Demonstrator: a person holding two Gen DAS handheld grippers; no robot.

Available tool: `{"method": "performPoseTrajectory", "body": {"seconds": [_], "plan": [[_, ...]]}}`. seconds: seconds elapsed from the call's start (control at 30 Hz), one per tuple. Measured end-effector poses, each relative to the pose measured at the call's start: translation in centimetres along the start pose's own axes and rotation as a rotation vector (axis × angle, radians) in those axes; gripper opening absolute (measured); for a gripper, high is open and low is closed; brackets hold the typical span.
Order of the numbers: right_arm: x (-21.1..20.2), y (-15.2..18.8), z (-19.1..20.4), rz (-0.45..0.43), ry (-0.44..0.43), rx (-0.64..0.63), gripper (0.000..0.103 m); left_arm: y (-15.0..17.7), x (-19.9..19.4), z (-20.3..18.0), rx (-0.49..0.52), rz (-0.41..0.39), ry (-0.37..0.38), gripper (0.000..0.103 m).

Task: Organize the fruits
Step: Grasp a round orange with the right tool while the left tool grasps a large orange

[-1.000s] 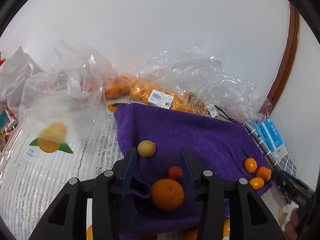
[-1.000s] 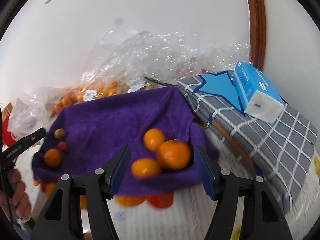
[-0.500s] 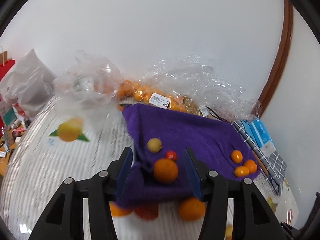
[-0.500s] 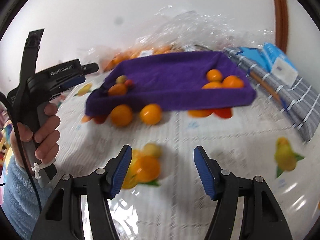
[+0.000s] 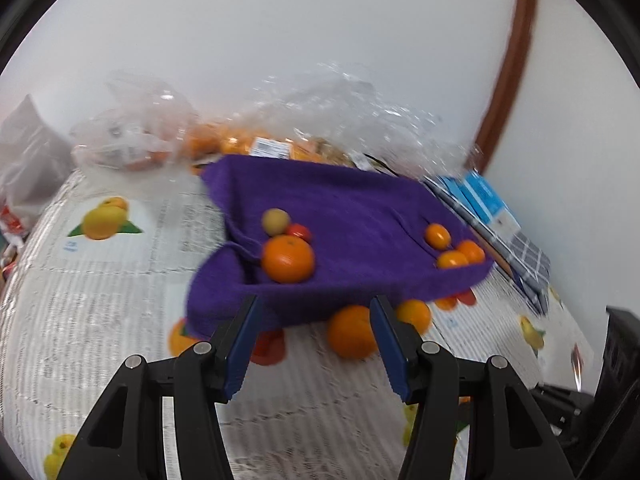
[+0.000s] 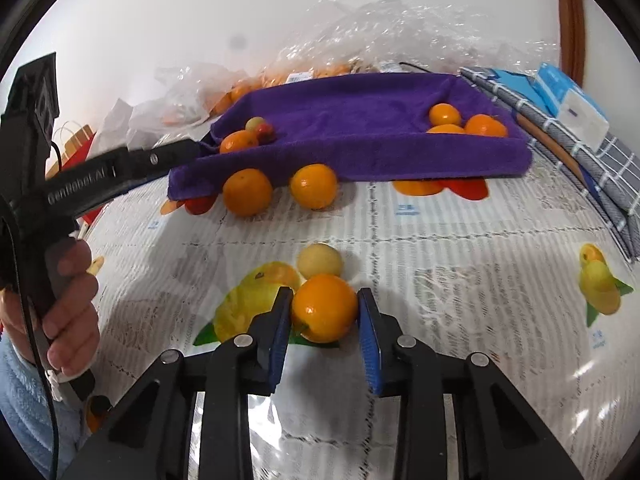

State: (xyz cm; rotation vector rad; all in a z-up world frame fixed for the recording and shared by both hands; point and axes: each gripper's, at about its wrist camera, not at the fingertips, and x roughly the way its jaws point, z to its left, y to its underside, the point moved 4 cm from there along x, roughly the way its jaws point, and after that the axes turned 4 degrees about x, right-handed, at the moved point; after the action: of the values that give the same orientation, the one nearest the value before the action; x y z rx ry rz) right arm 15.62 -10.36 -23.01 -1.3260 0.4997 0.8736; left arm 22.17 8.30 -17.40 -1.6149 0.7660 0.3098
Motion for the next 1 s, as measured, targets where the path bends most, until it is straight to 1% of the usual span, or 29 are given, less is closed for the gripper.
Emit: {"method": "performPoseTrajectory", "body": {"seconds": [0.07,0.17,0.33,0.37,0.47,0.57,0.67,0.73,0.77,0.8,0.9,1.0], "plan": [[-0.7,0.1,-0.7,-0.014,-0.012,0.016,0.032,0.2,0.6,-0.4,0.008,0.024,0.016,0.054],[-1.5,0.2,-1.9,-0.043,0.03,0.023,0.032,0.6,1.9,-1.0,0.005,0.073,0.051,0.056],[-2.5,0.1,-4.3,-0.088,0.101,0.036,0.032,1.4,3.3,-2.4,0.063,0.121,0.03,0.057],[-2.5,0.0,-4.7,-0.093,0.106,0.047,0.032,1.5,3.4,-2.6,0.074,0.123,0.024,0.06],[-2.6,-0.2,-5.6,-0.091,0.081,0.089,0.032,1.7,4.1,-3.1,0.094,0.151,0.004,0.06],[-2.6,-0.1,-5.5,-0.096,0.075,0.088,0.032,1.7,4.6,-3.0,0.081,0.168,-0.006,0.06],[-2.7,0.0,-5.1,-0.113,0.089,0.074,0.032,1.7,4.9,-3.0,0.074,0.177,-0.006,0.06],[-2.8,0.0,-4.8,-0.125,0.091,0.066,0.032,1.7,5.0,-3.2,0.081,0.18,-0.001,0.051],[-2.9,0.0,-4.8,-0.128,0.091,0.062,0.032,1.6,5.0,-3.3,0.084,0.181,0.0,0.043],[-2.9,0.0,-4.7,-0.13,0.088,0.059,0.032,1.6,5.0,-3.2,0.085,0.181,-0.006,0.039],[-3.0,0.0,-4.7,-0.136,0.079,0.06,0.032,1.6,4.8,-3.0,0.065,0.17,0.028,0.039],[-3.1,0.0,-4.9,-0.142,0.081,0.07,0.032,1.4,4.2,-2.7,0.042,0.139,0.051,0.039]]}}
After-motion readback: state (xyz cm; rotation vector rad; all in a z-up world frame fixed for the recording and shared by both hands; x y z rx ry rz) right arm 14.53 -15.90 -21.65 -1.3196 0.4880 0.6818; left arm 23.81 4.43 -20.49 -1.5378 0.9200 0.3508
